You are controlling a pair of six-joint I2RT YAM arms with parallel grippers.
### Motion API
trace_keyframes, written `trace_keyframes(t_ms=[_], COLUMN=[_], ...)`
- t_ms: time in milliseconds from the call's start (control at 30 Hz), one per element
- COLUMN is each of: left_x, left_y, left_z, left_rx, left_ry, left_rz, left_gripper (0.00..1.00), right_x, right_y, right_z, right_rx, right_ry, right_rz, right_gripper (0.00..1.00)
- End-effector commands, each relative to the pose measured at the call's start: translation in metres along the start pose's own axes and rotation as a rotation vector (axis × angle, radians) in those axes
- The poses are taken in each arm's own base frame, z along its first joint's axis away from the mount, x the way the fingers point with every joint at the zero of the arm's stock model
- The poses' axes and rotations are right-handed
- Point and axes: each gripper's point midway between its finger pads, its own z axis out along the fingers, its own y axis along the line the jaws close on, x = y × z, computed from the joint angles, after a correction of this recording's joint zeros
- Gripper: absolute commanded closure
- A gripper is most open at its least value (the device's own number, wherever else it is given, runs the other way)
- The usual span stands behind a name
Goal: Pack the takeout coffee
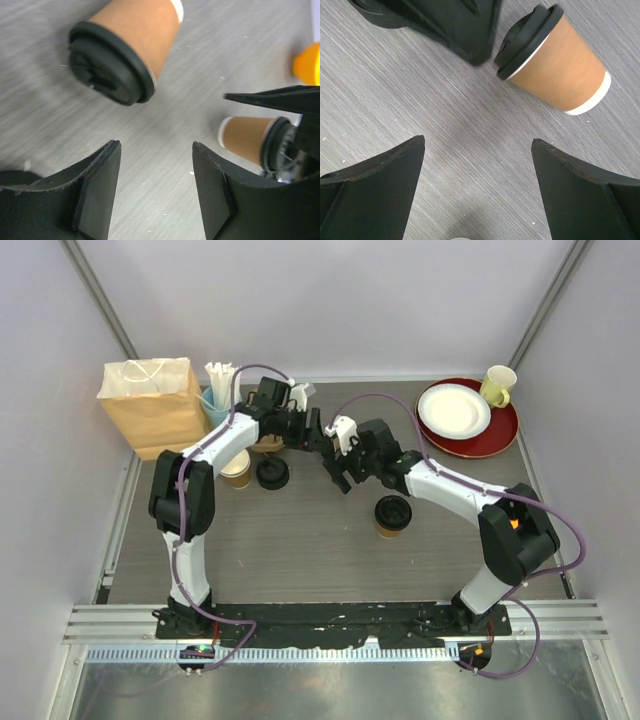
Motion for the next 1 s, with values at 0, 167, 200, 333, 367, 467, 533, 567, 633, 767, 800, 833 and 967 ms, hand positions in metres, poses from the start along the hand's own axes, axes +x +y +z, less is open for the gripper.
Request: trace_keyframes(t_ms=[0, 167, 200, 333, 367, 467, 533, 567, 633, 767, 800, 833, 967], left_x=[-0.033, -0.05, -0.063, -0.077, -0.094, -0.102, -0.106, -0.106, -0.108, -0.107, -0.107, -0.106, -0.113], left_y=[0.019, 0.029, 0.024, 0.047, 0.043, 0.061, 0.062, 0.066, 0.065, 0.064, 0.062, 0.061, 0.06], left_z=[-0.012, 0.014, 0.015, 0.039, 0.036, 0.053, 0.059, 0.064, 0.068, 0.075, 0.075, 0.075, 0.077], left_rx=[-0.136, -0.163, -0.171, -0.26, -0.265, -0.306, -0.298, -0.296, -0.282, -0.253, -0.246, -0.236, -0.223], left_ry=[-0.085, -0.079, -0.11, -0.123, -0.156, -0.146, -0.152, -0.152, -0.161, -0.154, -0.155, -0.152, -0.174], left_rz=[0.106, 0.083, 0.103, 0.118, 0.129, 0.122, 0.125, 0.121, 0.125, 0.121, 0.121, 0.118, 0.157], left_gripper=[0.33, 0.0, 0.0, 0.0, 0.0, 0.0, 0.01, 0.02, 0.04, 0.1, 0.11, 0.12, 0.13], right_x=[-0.055, -0.058, -0.057, -0.071, -0.075, -0.086, -0.093, -0.091, -0.086, -0.088, -0.078, -0.074, -0.057], right_y=[-0.013, -0.048, -0.052, -0.09, -0.101, -0.142, -0.162, -0.168, -0.186, -0.214, -0.214, -0.214, -0.203], right_z=[-0.014, -0.019, -0.018, -0.014, -0.013, -0.003, 0.014, 0.024, 0.047, 0.075, 0.084, 0.089, 0.11], right_rx=[-0.096, -0.001, 0.013, 0.061, 0.069, 0.079, 0.08, 0.089, 0.113, 0.13, 0.126, 0.118, 0.069], right_ry=[-0.207, -0.226, -0.222, -0.29, -0.309, -0.36, -0.373, -0.364, -0.329, -0.331, -0.295, -0.279, -0.238], right_rz=[0.077, 0.125, 0.144, 0.273, 0.322, 0.534, 0.602, 0.628, 0.684, 0.849, 0.882, 0.901, 0.987], right_gripper=[0.07, 0.08, 0.08, 0.07, 0.07, 0.09, 0.09, 0.1, 0.11, 0.16, 0.17, 0.19, 0.25])
